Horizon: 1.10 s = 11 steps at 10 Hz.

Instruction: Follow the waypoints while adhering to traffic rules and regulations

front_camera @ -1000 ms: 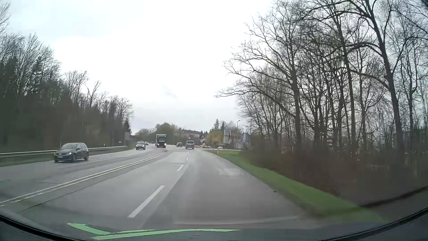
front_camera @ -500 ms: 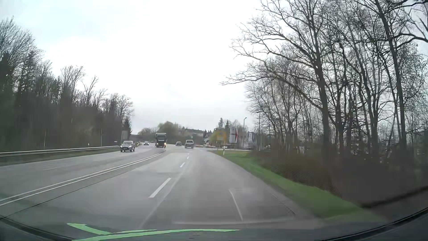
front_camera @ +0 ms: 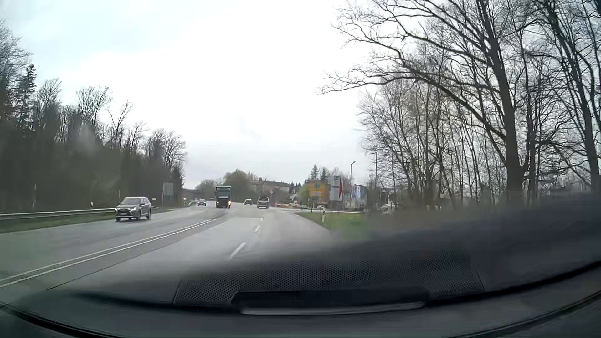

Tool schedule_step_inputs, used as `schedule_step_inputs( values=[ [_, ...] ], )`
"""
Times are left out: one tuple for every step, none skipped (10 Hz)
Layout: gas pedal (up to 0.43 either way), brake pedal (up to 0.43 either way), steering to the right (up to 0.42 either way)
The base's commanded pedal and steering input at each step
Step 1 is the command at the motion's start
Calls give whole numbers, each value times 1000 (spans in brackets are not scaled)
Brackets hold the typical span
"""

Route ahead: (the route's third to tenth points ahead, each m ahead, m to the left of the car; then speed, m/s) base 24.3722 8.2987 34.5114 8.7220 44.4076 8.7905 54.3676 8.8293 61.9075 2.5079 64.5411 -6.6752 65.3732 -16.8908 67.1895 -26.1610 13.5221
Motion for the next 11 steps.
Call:
schedule_step_inputs(
  values=[
    [0, 0, -6],
    [0, 0, -6],
    [0, 0, -6],
    [0, 0, -7],
    [0, 0, -8],
    [0, 0, -9],
    [0, 0, -11],
    [0, 0, -12],
    [0, 6, -13],
    [0, 12, -13],
    [0, 24, -13]
  ],
)
